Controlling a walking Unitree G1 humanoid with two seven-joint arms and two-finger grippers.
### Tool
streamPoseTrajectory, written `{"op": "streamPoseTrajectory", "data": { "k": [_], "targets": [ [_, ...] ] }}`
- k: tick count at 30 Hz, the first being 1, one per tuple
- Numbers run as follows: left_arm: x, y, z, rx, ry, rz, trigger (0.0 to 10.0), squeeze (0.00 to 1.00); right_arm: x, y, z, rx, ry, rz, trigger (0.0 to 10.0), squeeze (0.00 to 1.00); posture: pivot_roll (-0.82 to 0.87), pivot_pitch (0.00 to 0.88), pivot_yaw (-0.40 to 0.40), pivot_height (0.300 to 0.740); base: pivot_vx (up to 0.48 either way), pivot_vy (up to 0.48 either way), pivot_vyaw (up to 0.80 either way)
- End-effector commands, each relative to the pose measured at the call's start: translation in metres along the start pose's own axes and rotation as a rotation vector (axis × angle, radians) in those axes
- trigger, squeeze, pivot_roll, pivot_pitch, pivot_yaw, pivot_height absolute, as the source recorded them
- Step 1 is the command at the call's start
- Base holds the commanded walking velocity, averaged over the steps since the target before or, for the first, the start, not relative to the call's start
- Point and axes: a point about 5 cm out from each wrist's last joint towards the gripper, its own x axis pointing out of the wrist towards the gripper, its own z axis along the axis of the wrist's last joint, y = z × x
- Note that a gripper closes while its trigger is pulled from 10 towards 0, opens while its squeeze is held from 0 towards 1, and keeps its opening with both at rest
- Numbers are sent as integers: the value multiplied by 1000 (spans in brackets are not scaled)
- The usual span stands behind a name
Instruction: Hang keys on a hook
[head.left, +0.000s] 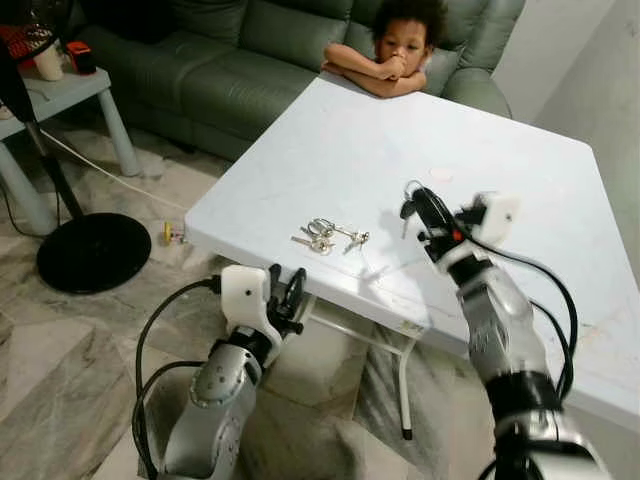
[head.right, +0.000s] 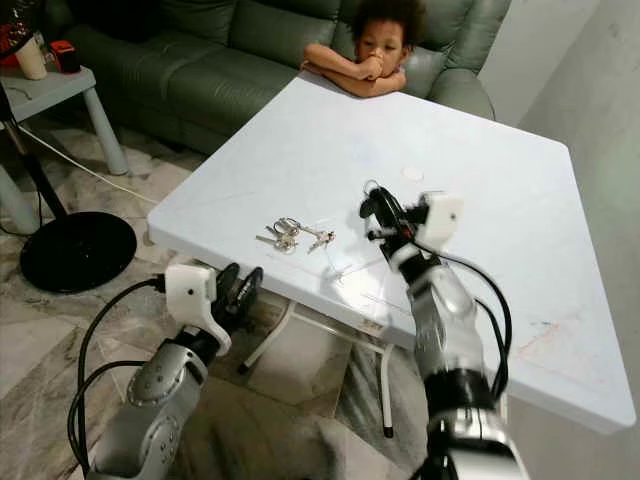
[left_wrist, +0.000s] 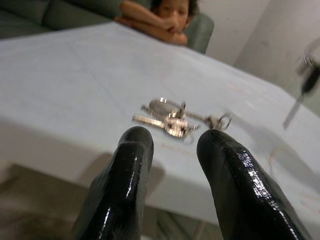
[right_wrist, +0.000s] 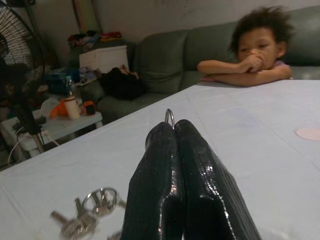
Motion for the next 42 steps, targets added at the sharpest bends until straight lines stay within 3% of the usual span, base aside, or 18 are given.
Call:
{"op": "streamPoseTrajectory", "data": {
  "k": [1,5,7,11,15,17,18,25,28,34,42],
  "targets": [
    [2,-4,-2,-21,-1,-19,10000,0,-1,0,13,-38,-63,1,10000,0,129,46,-151,740,0,0,0],
    [3,6,-3,6,-13,3,10000,0,-23,14,1,-57,-58,-32,10000,0,122,20,-141,740,0,0,0],
    [4,11,-4,8,-18,20,10000,0,-37,26,-6,-23,-47,-47,10000,0,121,10,-139,740,0,0,0],
    [6,20,-3,-7,-21,53,10000,0,-43,34,-11,-31,-20,-68,10000,0,117,0,-133,740,0,0,0],
    [8,29,-2,-23,-29,84,10000,0,-42,35,-14,-53,29,-106,10000,0,115,0,-123,740,0,0,0],
    [11,34,2,-4,-38,90,10000,0,-37,31,-18,-169,101,-131,10000,0,119,0,-119,740,0,0,0],
    [12,35,2,-2,-40,92,10000,0,-37,31,-18,-183,107,-137,10000,0,121,0,-117,740,0,0,0],
    [28,42,16,8,-77,90,10000,0,-27,30,-17,-189,116,-170,10000,0,126,0,-107,740,0,0,-287],
    [40,41,18,-34,-84,94,10000,0,-23,34,-21,-194,140,-177,10000,0,121,0,-104,740,0,0,-692],
    [62,36,32,16,-102,60,10000,0,-15,42,-24,-237,147,-146,10000,0,108,0,-82,740,0,0,-683],
    [69,41,39,-2,-118,95,10000,0,-10,43,-25,-258,139,-156,10000,0,92,0,-54,740,0,0,-670]
  ]
}}
